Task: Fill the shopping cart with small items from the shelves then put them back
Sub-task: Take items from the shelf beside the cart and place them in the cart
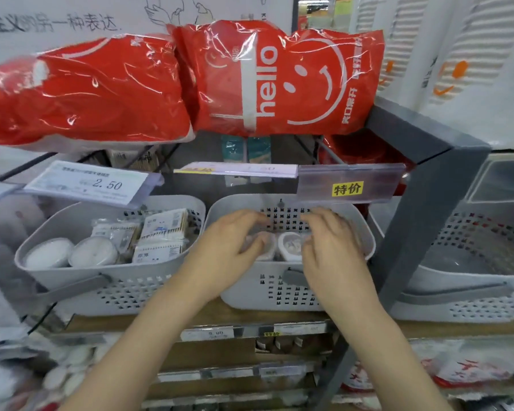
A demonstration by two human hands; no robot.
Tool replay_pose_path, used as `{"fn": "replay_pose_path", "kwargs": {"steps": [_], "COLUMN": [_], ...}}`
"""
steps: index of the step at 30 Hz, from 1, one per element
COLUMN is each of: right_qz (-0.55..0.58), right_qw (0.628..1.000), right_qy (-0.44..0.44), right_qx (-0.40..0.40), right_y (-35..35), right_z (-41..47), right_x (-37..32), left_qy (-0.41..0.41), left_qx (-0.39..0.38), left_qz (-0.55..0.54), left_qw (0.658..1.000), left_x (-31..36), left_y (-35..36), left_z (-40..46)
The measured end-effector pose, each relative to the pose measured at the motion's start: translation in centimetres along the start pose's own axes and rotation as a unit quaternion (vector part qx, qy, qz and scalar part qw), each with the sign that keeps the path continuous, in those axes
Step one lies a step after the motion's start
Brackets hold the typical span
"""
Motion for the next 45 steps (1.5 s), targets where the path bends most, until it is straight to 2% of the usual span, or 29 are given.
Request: {"fn": "replay_pose_path", "kwargs": {"steps": [3,8,12,15,20,26,31,35,39,45], "right_qz": [0.046,0.106,0.159,0.152,0.117,0.132,0.113,0.071,0.041,0.045], "right_qw": [0.997,0.971,0.935,0.902,0.802,0.705,0.657,0.642,0.656,0.670], "right_qy": [-0.070,-0.214,-0.303,-0.364,-0.484,-0.542,-0.554,-0.533,-0.502,-0.471], "right_qx": [0.004,-0.029,-0.093,-0.173,-0.329,-0.437,-0.499,-0.547,-0.563,-0.572], "right_y": [0.9,4.1,7.8,11.4,17.3,22.1,25.2,29.3,34.6,41.4], "right_z": [-1.2,-5.1,-10.1,-15.5,-26.8,-40.4,-47.1,-48.8,-48.7,-50.0], "right_x": [-3.0,-11.0,-18.4,-24.2,-33.9,-42.9,-47.2,-49.6,-53.3,-62.7], "left_qy": [-0.008,-0.140,-0.276,-0.417,-0.590,-0.713,-0.756,-0.763,-0.754,-0.751], "left_qx": [0.035,0.059,0.056,0.055,0.107,0.191,0.242,0.262,0.267,0.252], "left_qz": [0.063,0.148,0.178,0.170,0.143,0.145,0.129,0.124,0.110,0.089], "left_qw": [0.997,0.977,0.943,0.891,0.788,0.659,0.594,0.578,0.589,0.604], "left_x": [-0.4,-3.7,-5.6,-6.6,-4.9,-0.2,0.9,-1.4,-6.5,-15.1], "left_y": [-3.0,-7.8,-10.6,-12.7,-14.7,-17.2,-19.8,-21.7,-24.4,-29.1], "left_z": [-5.3,-17.7,-29.1,-38.8,-56.4,-73.3,-81.1,-84.8,-86.8,-90.1]}}
Point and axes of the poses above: each hand's wrist, its own z-axis towards the middle knuckle, its own y-axis out of the palm, x = y × z, the point moved 7 cm from there along z, towards the middle knuckle, and after that the axes turned 6 degrees about y, right-handed, at the moved point
